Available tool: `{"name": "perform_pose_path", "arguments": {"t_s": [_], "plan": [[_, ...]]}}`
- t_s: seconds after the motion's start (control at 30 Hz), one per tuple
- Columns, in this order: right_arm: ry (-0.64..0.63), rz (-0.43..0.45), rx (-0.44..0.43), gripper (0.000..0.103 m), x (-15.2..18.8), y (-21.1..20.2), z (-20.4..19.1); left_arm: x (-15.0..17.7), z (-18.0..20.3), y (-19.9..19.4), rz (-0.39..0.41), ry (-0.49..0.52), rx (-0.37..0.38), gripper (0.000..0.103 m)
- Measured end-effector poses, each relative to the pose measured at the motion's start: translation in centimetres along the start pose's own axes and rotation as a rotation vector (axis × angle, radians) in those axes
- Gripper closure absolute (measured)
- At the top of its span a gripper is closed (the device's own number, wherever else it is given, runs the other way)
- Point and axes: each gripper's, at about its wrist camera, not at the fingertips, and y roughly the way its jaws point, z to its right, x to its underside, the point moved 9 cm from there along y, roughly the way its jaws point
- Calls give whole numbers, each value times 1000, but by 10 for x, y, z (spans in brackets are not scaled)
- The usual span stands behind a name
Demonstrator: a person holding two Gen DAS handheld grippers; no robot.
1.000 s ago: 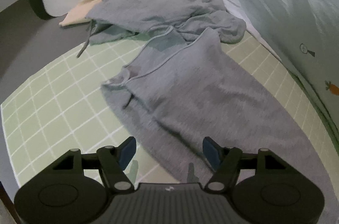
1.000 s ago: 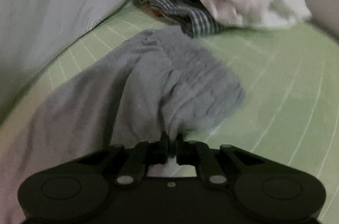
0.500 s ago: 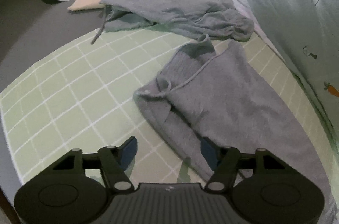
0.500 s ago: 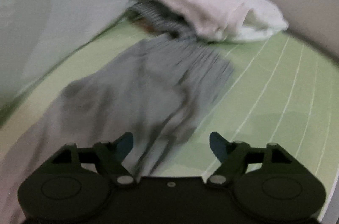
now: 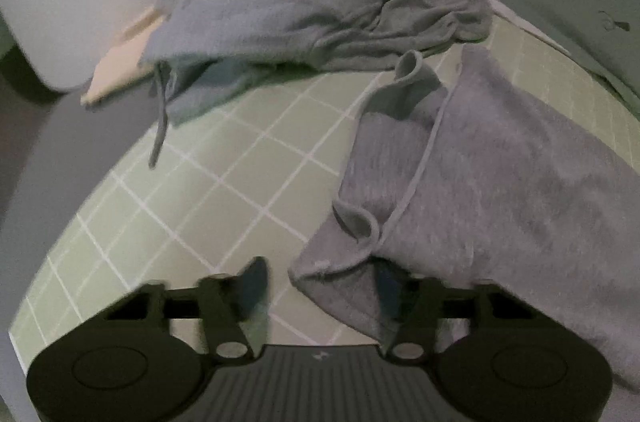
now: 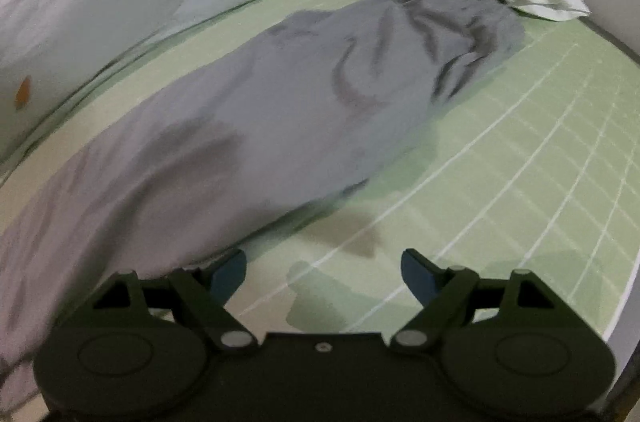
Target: Fold clothes
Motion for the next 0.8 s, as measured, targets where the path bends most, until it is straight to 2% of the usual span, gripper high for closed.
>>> {"name": "perform_pose_path", "arguments": {"t_s": [0.07,0.2,0.33,0.37,0.43,0.5,0.57,0.63,0.7,0.8], "plan": [[-18,-11,-4,18,5,-2,-10,1,-8,-3,11,4,-11,98],[-40,-21,-17,18,10,-5,-24,3,-40,-6,2,-67,-13,102],[-58,-27,-32,18,14,-4,-35,4,-71,-9,-9,-142,-5,102],[-58,-28,-38,18,14,-3,-38,4,-77,-10,-10,-162,7,101],[-44,-34,-55,18,13,-1,-43,0,-74,-15,-4,-210,84,100],[-18,-39,-80,17,12,1,-48,-5,-63,-23,7,-254,177,89],[36,-41,-132,11,8,2,-52,-9,-47,-29,12,-301,274,84],[138,-42,-210,5,3,1,-52,-11,-31,-32,6,-331,357,80],[287,-41,-304,4,-4,0,-47,-12,-16,-30,-23,-353,416,66],[520,-52,-420,3,-12,6,-33,-9,1,-20,-88,-381,464,63]]}}
